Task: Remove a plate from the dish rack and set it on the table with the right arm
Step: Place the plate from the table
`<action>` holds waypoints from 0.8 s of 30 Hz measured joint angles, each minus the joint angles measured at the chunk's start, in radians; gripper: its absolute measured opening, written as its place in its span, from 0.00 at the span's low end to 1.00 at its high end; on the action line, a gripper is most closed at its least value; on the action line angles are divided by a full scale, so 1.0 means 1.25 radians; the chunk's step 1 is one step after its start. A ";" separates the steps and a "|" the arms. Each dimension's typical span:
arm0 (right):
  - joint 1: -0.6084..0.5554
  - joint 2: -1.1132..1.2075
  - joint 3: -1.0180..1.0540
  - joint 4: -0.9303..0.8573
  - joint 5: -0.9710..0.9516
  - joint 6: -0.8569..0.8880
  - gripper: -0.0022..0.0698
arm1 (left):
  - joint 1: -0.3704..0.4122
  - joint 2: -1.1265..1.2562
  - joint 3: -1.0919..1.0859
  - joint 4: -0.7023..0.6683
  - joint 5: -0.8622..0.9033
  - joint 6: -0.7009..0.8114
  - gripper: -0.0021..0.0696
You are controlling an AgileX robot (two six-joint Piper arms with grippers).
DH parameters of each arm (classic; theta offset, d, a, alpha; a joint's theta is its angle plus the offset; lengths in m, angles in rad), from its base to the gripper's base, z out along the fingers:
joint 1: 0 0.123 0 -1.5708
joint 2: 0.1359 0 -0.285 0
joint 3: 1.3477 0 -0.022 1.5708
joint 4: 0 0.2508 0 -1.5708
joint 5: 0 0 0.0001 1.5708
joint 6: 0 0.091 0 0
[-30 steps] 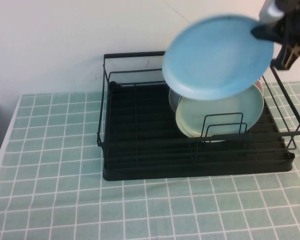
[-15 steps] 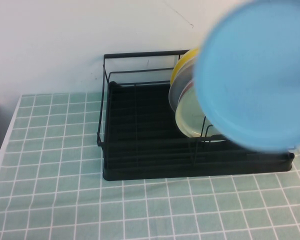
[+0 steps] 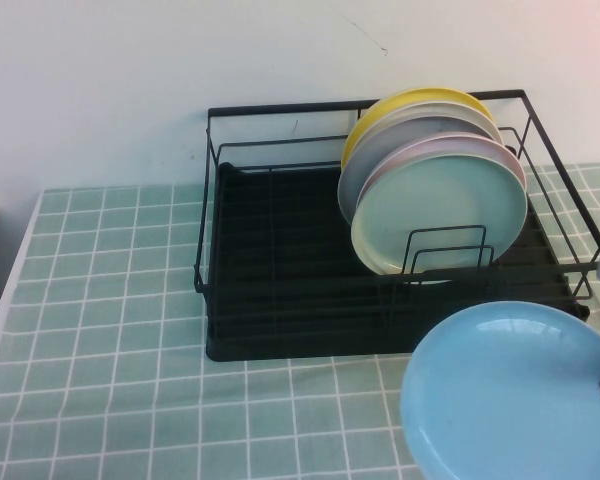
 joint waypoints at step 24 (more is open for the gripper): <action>0.000 0.299 0.000 0.001 -0.144 0.031 0.50 | 0.000 0.000 0.000 0.000 0.000 0.002 0.02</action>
